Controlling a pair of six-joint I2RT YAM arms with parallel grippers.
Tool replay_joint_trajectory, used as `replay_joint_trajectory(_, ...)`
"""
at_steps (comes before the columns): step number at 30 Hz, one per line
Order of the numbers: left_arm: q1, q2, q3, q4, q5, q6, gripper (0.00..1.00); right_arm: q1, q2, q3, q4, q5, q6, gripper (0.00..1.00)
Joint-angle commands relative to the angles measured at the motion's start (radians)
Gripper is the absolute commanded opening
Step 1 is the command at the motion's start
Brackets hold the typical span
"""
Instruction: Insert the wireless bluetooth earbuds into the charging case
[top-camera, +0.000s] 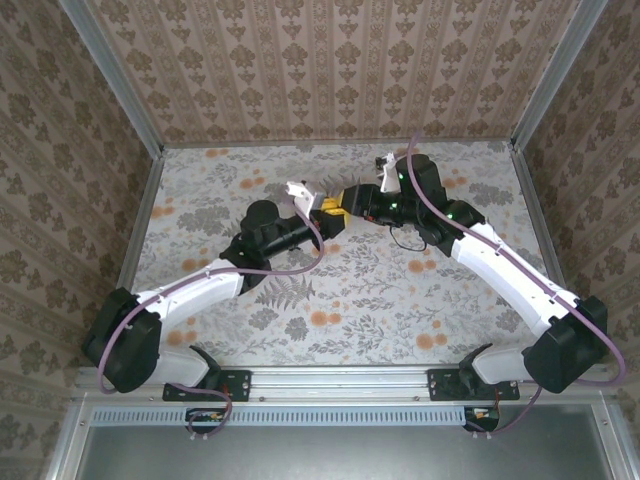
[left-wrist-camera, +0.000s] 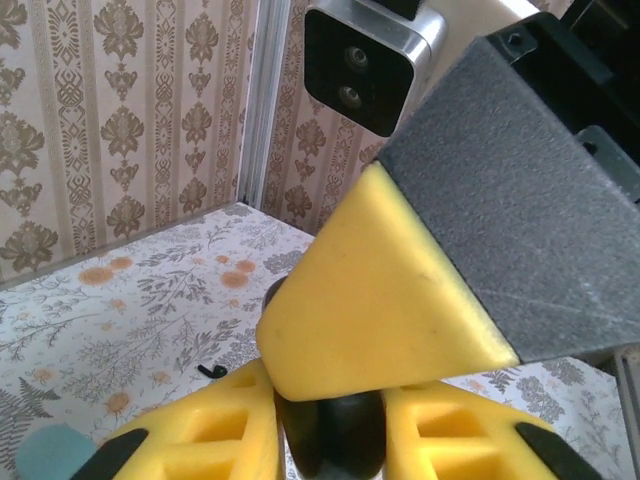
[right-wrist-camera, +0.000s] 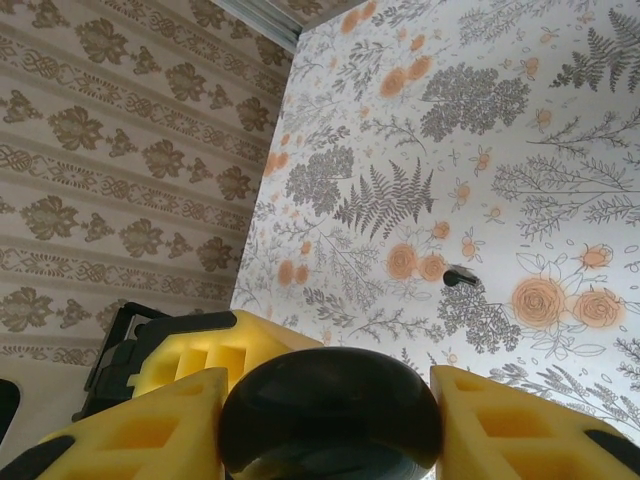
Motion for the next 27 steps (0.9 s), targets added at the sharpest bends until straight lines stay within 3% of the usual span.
replay_joint_trajectory(1,0.021,-0.006,0.025,0.032,0.025,-0.013,0.21,0.009,-0.043,-0.004,0.018,-0.03,-0.004,0.52)
replay_joint_trajectory(11,0.146,-0.09,-0.001,0.038,0.233,-0.138,0.18,-0.008,-0.229,-0.071,0.16,0.005,-0.115,0.72)
replay_joint_trajectory(17,0.21,-0.165,0.023,0.022,0.427,-0.232,0.15,-0.013,-0.249,-0.164,0.448,-0.128,-0.051,0.68)
replay_joint_trajectory(27,0.221,-0.258,0.051,0.025,0.482,-0.34,0.15,-0.005,-0.157,-0.193,0.74,-0.318,0.047,0.65)
